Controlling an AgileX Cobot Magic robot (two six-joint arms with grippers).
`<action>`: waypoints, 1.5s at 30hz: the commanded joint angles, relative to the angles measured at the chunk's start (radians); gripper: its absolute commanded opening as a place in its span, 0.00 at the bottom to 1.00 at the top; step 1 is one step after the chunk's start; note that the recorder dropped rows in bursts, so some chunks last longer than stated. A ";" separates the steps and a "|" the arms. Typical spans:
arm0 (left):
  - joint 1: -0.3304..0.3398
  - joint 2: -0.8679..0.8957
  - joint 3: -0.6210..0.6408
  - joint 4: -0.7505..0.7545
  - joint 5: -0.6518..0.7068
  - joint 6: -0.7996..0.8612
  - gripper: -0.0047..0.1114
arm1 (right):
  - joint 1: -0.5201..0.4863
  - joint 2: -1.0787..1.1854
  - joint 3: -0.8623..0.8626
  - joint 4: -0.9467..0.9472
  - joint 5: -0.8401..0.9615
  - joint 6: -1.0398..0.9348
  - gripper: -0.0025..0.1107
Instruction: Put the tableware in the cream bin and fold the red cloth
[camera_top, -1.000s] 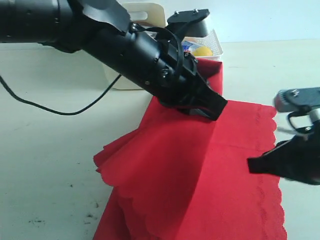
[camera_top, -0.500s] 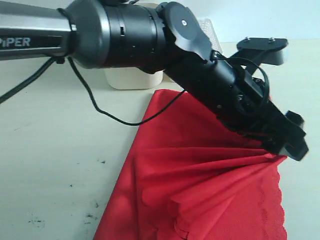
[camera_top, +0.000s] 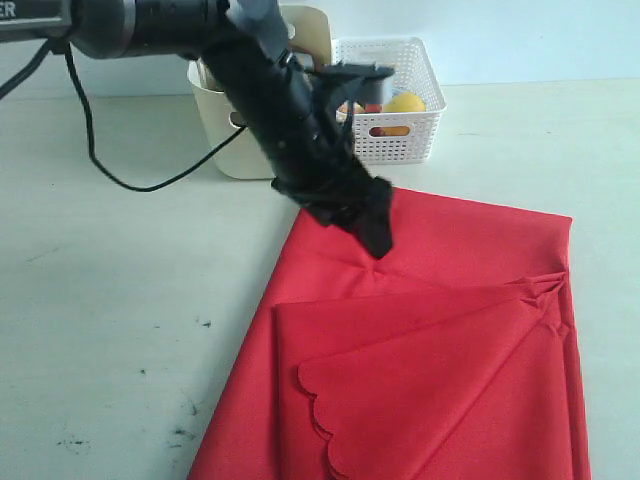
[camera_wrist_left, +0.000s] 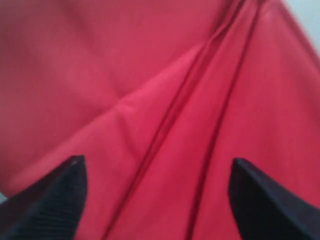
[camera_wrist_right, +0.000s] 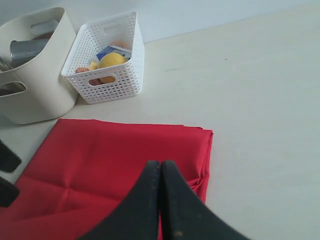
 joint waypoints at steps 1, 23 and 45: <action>0.002 0.063 0.072 0.014 0.014 0.000 0.31 | -0.004 -0.002 -0.004 -0.014 -0.024 0.001 0.02; -0.388 0.032 0.022 -0.371 0.063 0.117 0.06 | -0.004 -0.002 -0.002 -0.035 -0.049 -0.001 0.02; -0.078 -0.622 0.479 0.281 -0.108 -0.246 0.06 | -0.004 0.300 -0.004 0.365 -0.236 -0.393 0.02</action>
